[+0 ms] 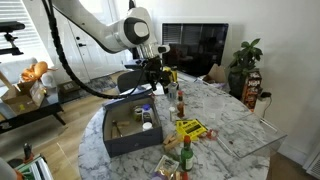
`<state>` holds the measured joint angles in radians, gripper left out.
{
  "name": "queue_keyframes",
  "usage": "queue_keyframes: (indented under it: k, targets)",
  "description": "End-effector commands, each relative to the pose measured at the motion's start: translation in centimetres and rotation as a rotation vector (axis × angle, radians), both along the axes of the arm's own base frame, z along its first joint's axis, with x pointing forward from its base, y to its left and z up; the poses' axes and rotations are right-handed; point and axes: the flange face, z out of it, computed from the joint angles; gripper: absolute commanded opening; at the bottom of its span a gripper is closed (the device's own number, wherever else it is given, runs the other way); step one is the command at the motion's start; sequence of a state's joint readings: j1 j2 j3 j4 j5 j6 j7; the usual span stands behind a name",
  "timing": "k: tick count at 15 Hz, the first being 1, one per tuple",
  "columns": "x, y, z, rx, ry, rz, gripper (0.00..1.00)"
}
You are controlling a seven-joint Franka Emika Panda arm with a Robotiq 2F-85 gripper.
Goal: Move the white bottle into the blue box
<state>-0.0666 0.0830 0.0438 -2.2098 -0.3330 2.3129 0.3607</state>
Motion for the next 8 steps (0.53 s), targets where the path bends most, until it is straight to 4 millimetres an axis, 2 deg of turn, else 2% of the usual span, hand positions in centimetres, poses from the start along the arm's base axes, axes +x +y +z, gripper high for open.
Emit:
queue_keyframes:
  k: [1,4,8]
  targets:
    - [0.1,-0.1,0.1,0.000,0.000,-0.002,1.00]
    - [-0.4,-0.6,-0.2,0.053,-0.041,-0.005,1.00]
    - [-2.1,-2.6,-1.5,0.205,-0.177,-0.053,1.00]
